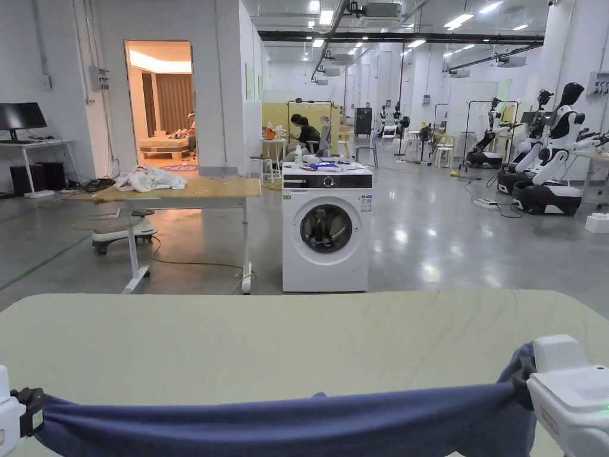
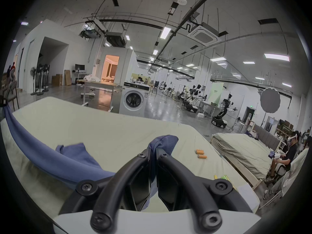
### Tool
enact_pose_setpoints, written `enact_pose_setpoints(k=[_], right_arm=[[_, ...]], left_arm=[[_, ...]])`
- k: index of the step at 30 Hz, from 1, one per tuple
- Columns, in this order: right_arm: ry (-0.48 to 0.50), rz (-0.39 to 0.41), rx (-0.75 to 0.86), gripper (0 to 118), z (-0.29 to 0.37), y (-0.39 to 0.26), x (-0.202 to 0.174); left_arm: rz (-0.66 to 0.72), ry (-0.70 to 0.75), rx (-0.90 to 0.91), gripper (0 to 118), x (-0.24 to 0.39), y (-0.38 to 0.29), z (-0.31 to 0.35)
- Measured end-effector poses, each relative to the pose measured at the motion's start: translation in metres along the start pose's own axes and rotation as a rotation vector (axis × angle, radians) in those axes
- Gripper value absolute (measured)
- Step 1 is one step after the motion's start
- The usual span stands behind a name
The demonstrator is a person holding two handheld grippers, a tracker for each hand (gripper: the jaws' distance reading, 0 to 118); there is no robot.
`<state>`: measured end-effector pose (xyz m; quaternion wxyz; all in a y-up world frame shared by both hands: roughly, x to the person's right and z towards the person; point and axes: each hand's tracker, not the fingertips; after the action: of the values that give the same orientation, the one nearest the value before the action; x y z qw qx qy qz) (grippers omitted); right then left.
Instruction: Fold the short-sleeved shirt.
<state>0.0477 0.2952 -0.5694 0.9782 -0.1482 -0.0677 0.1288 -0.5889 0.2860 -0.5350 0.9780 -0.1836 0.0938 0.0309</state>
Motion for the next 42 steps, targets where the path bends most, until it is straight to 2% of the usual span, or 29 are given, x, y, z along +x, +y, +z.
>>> enact_pose_setpoints(k=[10,19,25,26,27,28,29,31,32,35,38,42], right_arm=[[0.005,0.017,-0.102,5,0.078,-0.094,-0.011],[0.027,-0.053,-0.260,5,0.105,-0.171,-0.017],[0.058,-0.089,-0.309,7,0.105,-0.199,-0.022],[0.056,-0.090,-0.300,15,0.109,-0.199,-0.023],[0.049,-0.089,-0.286,30,0.113,-0.196,-0.024],[0.031,-0.092,-0.262,46,0.118,-0.191,-0.026],[0.029,-0.103,-0.238,66,0.121,-0.184,-0.026],[0.039,-0.143,-0.171,83,0.128,-0.170,-0.030],[0.040,-0.147,-0.137,85,0.131,-0.161,-0.035],[0.052,-0.142,-0.039,85,0.136,-0.135,-0.055],[0.081,-0.170,0.034,85,0.133,-0.112,-0.082],[0.095,-0.209,0.113,79,0.130,-0.088,-0.114]], left_arm=[[-0.029,0.031,-0.017,0,-0.017,-0.084,0.076],[-0.035,0.050,-0.174,0,-0.024,-0.163,0.093],[-0.003,0.067,-0.217,1,-0.024,-0.184,0.088],[0.002,0.069,-0.215,9,-0.022,-0.185,0.090],[0.003,0.074,-0.208,16,-0.021,-0.183,0.092],[-0.009,0.079,-0.193,25,-0.018,-0.180,0.094],[-0.023,0.095,-0.178,39,-0.015,-0.176,0.095],[-0.037,0.102,-0.143,60,-0.002,-0.164,0.106],[-0.040,0.098,-0.130,64,0.003,-0.159,0.107],[-0.039,0.056,-0.058,64,0.019,-0.143,0.107],[-0.080,0.025,0.017,64,0.039,-0.132,0.101],[-0.114,0.027,0.138,54,0.067,-0.119,0.100]])
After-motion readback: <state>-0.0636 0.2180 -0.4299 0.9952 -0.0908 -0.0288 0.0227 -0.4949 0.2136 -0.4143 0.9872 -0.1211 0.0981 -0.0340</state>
